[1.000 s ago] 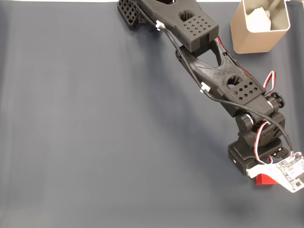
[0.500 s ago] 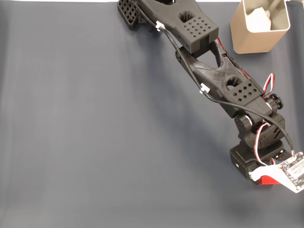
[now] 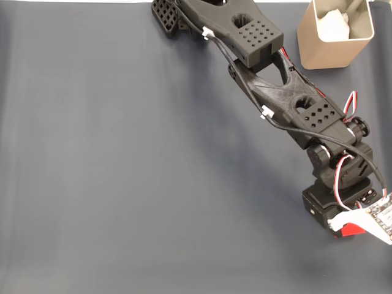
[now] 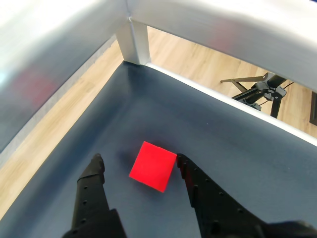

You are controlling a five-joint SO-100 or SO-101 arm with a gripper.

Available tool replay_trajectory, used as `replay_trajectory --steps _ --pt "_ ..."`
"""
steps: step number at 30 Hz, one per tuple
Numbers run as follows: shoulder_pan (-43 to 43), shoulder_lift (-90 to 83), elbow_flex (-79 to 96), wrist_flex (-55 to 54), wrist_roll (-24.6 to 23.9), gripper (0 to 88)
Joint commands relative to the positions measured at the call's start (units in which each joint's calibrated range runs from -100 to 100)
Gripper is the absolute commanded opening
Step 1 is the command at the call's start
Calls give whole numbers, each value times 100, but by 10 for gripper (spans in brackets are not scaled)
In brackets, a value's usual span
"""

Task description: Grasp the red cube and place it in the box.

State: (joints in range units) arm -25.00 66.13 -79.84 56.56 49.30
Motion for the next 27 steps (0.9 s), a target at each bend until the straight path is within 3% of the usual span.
replay_trajectory --steps 1,16,27 --pt "-114 -183 -328 -58 -49 345" --pt "-241 -209 -347 -17 -103 339" --pt "-170 -287 -219 106 0 204"
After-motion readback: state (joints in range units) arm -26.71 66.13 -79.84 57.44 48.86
